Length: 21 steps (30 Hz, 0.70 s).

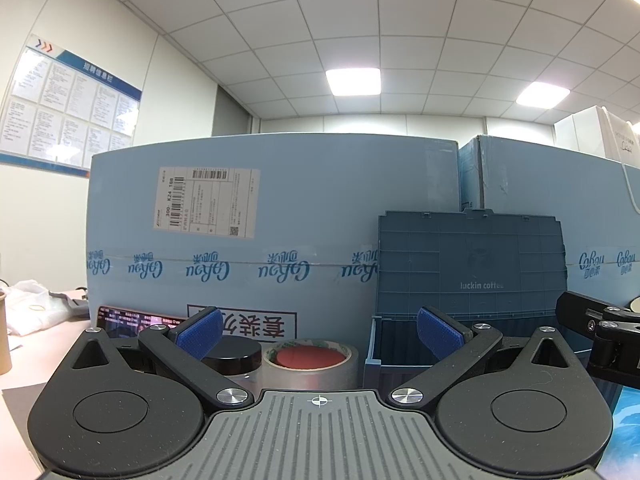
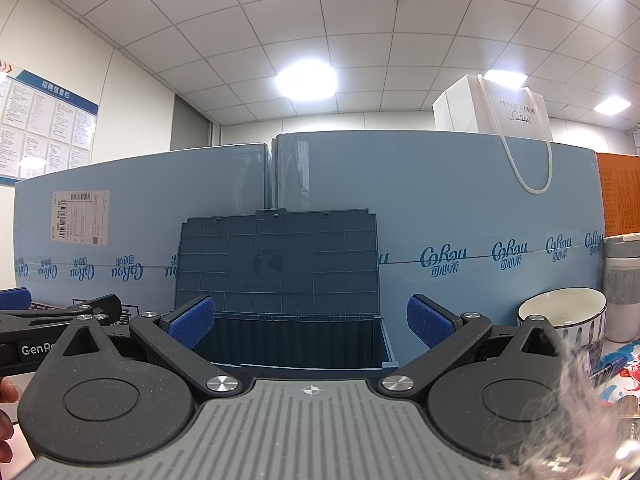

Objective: Organize rigid objects

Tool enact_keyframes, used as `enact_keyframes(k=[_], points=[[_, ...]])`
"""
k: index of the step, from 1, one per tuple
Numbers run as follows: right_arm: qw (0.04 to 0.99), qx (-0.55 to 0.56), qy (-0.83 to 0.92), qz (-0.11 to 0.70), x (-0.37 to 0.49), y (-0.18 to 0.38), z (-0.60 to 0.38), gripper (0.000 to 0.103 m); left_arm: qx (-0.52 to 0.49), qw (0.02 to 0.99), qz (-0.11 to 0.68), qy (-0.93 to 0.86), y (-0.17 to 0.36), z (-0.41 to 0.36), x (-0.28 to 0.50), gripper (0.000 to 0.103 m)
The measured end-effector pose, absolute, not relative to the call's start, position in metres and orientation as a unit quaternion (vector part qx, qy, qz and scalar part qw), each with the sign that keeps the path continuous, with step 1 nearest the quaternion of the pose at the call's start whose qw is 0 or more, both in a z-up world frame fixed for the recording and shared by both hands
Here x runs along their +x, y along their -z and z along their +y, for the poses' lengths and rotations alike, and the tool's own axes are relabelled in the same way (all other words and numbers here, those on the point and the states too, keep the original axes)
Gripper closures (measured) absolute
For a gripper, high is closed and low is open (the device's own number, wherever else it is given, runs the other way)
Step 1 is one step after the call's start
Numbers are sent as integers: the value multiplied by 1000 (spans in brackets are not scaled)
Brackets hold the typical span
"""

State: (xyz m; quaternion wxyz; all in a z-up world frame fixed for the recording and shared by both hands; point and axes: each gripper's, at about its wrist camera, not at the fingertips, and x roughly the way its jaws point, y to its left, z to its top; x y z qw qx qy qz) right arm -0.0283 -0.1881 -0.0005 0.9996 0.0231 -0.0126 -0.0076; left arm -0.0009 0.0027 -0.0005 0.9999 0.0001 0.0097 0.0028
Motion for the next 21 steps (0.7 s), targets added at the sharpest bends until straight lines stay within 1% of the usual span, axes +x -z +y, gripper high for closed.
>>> enact_keyframes(k=[21], points=[[1000, 23, 7, -10, -26, 2, -188, 0, -1, 1000, 10, -3, 1, 3, -1, 0]])
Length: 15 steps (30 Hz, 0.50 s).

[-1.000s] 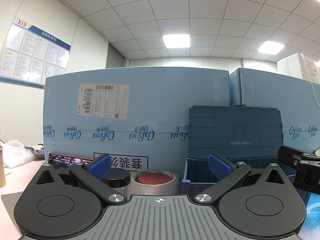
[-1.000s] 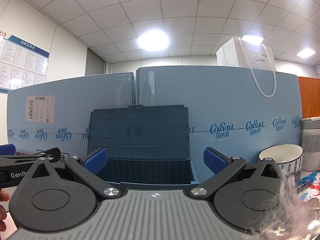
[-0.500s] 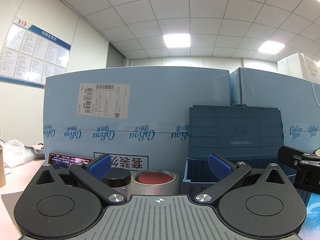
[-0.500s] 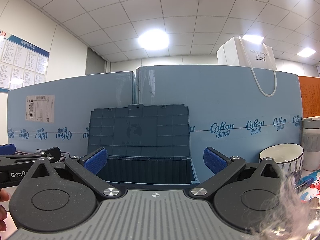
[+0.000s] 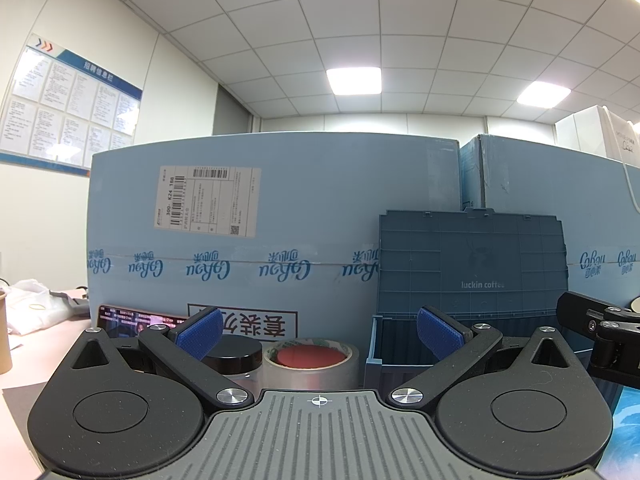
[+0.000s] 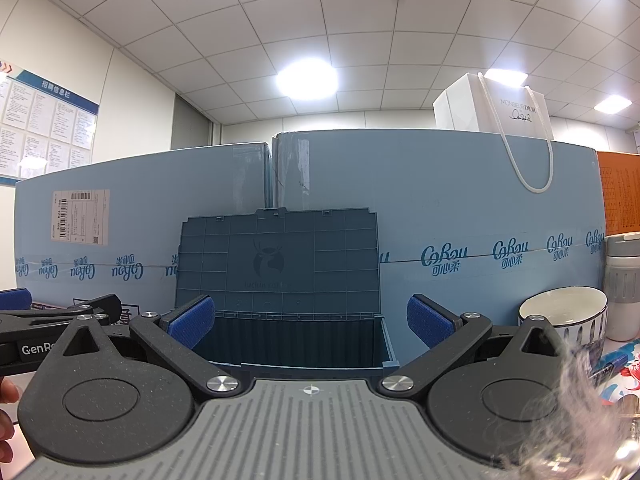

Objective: Organize rigid objects

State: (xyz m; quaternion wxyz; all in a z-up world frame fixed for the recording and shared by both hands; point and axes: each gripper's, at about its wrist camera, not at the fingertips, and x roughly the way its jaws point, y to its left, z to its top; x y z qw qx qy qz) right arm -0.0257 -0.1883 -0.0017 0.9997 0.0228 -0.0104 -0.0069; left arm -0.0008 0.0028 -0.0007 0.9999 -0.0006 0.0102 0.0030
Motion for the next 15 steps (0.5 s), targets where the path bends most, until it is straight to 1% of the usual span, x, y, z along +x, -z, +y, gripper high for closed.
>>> enact_keyframes(k=[15], points=[[1000, 27, 7, -10, -26, 2, -189, 0, -1, 1000, 11, -3, 1, 3, 0, 0]])
